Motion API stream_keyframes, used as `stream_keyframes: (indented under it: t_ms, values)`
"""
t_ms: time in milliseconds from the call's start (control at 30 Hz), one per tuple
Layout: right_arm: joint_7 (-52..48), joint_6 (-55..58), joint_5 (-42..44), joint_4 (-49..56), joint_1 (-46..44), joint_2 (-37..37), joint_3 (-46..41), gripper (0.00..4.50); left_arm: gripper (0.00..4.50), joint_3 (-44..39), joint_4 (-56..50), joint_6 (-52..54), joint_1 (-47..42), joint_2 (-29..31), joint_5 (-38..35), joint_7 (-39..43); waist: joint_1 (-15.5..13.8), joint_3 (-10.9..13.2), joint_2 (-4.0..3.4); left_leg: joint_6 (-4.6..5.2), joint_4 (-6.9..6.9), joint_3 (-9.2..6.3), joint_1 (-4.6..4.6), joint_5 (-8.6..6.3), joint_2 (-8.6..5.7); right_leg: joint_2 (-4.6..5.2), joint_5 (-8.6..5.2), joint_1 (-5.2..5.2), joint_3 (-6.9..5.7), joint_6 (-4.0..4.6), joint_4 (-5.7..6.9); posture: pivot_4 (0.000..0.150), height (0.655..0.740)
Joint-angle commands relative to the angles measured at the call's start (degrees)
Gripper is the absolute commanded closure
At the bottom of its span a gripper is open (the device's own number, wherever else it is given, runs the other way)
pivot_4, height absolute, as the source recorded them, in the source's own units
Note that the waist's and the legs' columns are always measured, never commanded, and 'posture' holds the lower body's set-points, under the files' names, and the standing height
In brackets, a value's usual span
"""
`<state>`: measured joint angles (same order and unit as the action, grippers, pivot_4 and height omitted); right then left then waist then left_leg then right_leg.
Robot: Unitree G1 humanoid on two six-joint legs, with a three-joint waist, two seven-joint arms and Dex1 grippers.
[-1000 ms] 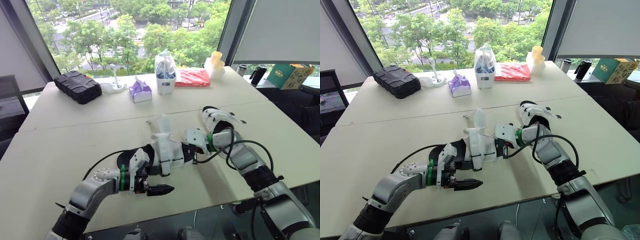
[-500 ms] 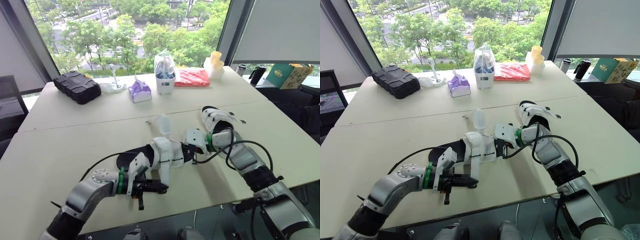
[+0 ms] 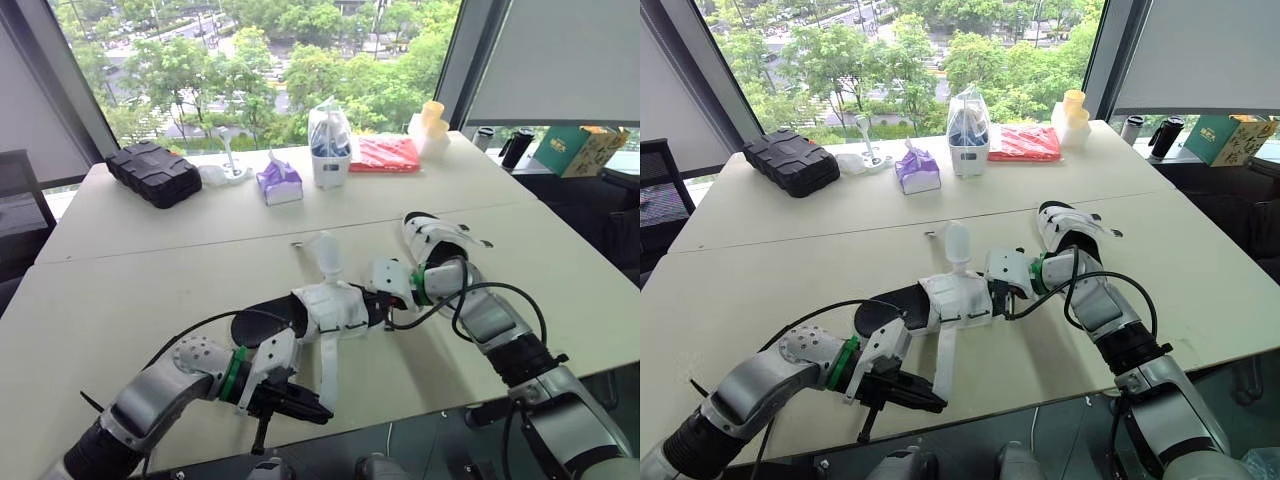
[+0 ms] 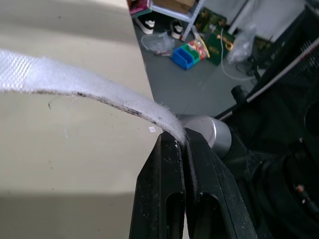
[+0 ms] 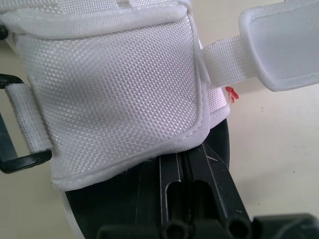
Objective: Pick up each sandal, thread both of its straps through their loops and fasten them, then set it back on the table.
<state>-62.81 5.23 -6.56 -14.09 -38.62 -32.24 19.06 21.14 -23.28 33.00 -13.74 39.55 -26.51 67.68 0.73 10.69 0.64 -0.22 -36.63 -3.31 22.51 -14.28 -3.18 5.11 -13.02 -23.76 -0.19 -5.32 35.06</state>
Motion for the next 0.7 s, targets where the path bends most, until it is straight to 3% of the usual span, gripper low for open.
stream_keyframes:
  t_ms: [33, 400, 700]
  values:
    - [-0.1, 0.5, -0.9, 0.0, 0.8, -0.4, 0.9, 4.5, 4.47, 0.3, -2.1, -3.4, -0.5, 0.0, 0.4, 1.9, 0.0, 0.0, 0.0, 0.0, 0.0, 0.0, 0.0, 0.0, 0.0, 0.0, 0.0, 0.0, 0.0, 0.0, 0.0, 0.15, 0.74]
    - [0.5, -1.3, -1.4, -2.7, -1.0, 0.5, 1.1, 4.5, 4.47, -3.3, 11.8, -9.9, -10.9, -0.5, 3.0, 4.9, 0.0, 0.0, 0.01, 0.01, -0.06, 0.02, -0.01, 0.02, 0.0, -0.1, 0.01, 0.02, -0.06, -0.02, 0.02, 0.15, 0.74]
    - [1.1, -3.0, -1.7, -4.6, -1.9, 0.6, 1.2, 4.5, 4.47, -9.1, 22.5, -5.6, -21.1, -0.2, -3.1, 13.4, 0.1, 0.0, 0.01, 0.02, -0.16, 0.04, -0.01, 0.02, 0.0, -0.2, 0.02, 0.03, -0.07, -0.03, 0.09, 0.15, 0.74]
